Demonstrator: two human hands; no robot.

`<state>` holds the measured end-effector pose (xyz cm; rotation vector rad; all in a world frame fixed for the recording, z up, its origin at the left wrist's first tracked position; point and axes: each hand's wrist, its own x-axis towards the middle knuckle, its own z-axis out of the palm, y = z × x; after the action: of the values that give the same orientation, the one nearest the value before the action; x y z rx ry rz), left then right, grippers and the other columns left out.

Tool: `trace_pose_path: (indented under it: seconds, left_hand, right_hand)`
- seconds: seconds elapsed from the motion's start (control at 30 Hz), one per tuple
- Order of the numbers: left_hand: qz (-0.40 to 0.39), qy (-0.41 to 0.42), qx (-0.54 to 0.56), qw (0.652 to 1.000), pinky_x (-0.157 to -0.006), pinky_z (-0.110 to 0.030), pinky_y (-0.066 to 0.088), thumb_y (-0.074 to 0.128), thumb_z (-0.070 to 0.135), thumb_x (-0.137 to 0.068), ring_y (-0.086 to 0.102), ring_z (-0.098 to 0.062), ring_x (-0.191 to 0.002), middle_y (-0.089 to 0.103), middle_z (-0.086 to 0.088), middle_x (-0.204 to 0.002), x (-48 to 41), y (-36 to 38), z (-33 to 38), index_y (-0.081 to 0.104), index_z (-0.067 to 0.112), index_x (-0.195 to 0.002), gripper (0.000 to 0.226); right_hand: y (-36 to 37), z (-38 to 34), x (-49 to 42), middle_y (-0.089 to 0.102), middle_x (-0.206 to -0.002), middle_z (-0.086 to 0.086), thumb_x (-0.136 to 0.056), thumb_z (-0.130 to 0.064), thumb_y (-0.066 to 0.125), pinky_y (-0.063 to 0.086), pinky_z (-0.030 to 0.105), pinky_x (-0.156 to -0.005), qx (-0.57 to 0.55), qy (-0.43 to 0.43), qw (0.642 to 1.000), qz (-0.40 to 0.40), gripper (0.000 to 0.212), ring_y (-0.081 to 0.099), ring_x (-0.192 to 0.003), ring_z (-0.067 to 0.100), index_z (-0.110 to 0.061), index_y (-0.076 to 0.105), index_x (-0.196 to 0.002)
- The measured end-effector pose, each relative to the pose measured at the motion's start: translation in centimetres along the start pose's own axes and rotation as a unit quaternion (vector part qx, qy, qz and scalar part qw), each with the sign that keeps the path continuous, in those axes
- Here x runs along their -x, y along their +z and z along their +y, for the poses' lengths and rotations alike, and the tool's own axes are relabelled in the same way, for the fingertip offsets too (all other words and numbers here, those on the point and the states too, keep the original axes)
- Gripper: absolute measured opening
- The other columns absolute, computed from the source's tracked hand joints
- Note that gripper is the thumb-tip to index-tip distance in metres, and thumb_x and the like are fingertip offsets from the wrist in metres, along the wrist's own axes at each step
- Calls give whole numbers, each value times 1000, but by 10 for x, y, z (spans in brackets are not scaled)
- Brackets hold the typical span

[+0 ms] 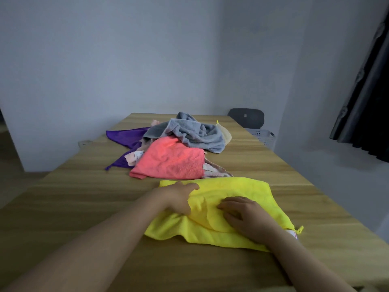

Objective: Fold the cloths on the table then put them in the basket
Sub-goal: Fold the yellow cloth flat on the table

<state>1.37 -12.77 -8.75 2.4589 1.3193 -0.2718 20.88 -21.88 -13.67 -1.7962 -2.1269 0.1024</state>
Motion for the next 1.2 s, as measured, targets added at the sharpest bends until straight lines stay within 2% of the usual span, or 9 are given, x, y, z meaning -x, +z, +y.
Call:
trace_pose_path:
  seconds: [0.07, 0.17, 0.33, 0.47, 0.53, 0.7, 0.87, 1.07, 1.2]
  left_hand:
    - [31, -16, 99, 994, -86, -26, 45, 63, 30, -83, 51, -18, -110, 43, -4, -131, 4, -4, -5, 34, 26, -140, 65]
    - [89, -29, 176, 980, -62, -20, 43, 65, 29, -80, 55, -12, -85, 57, 2, -102, 7, -2, -11, 58, 17, -115, 37]
    - [240, 41, 223, 944, -77, -22, 38, 73, 14, -76, 52, -16, -95, 48, 1, -100, 7, 0, -23, 66, 20, -86, 14]
    - [365, 85, 210, 903, -78, -25, 41, 78, 6, -68, 56, -16, -93, 56, 4, -93, 23, -9, -37, 61, 28, -66, 28]
    - [356, 82, 154, 918, -75, -25, 43, 74, 3, -69, 56, -13, -90, 57, 7, -92, 30, -10, -46, 60, 32, -67, 32]
    - [112, 39, 236, 964, -49, -15, 43, 74, 5, -72, 52, 1, -48, 56, 7, -65, 40, 0, -55, 65, 25, -75, 22]
    - [207, 10, 303, 930, -39, -15, 42, 63, -7, -78, 57, -3, -39, 59, 5, -50, 42, -5, -55, 65, 19, -73, 27]
    - [319, 38, 510, 798, -55, -23, 51, 52, -1, -81, 58, -18, -69, 64, -6, -69, 52, -13, -44, 67, 8, -61, 27]
    - [293, -49, 404, 865, -55, -24, 44, 59, 21, -89, 59, -14, -68, 66, -2, -80, 54, 10, -54, 62, 15, -81, 11]
  right_hand:
    - [-1, -3, 1, 54, -131, -13, -90, -36, 54, 30, 18, -104, -17, 1, 1000, 5, 33, 44, -123, 6, -31, 59, -123]
    - [1, -10, 6, 54, -127, -17, -88, -42, 55, 28, 22, -104, -16, 4, 999, 46, 32, 41, -124, 6, -34, 59, -119]
    - [-6, -12, 15, 47, -132, -20, -79, -62, 57, 21, 22, -103, 6, 17, 999, 30, 56, 34, -128, 5, -35, 51, -127]
    - [-8, -13, 17, 45, -136, -20, -85, -48, 55, 20, 22, -102, 66, 30, 996, 42, 47, 34, -128, 7, -38, 47, -130]
    - [-11, -14, 18, 50, -130, -20, -88, -38, 53, 24, 22, -99, 84, 58, 991, 81, 39, 39, -122, 8, -39, 50, -126]
    - [-16, -7, 33, 52, -109, -12, -80, -26, 51, 29, 26, -83, 120, 143, 977, 107, 28, 44, -106, 14, -32, 50, -107]
    - [-20, 1, 50, 55, -105, -9, -82, -19, 49, 32, 29, -82, 125, 208, 962, 128, 22, 47, -103, 17, -29, 53, -101]
    - [-38, -4, 62, 63, -89, -2, -78, -2, 59, 33, 32, -73, -22, 177, 941, 289, 17, 51, -88, 24, -16, 67, -84]
    - [-34, -6, 81, 53, -84, -13, -83, -11, 56, 38, 30, -75, -44, 165, 972, 161, 18, 49, -88, 14, -28, 60, -89]
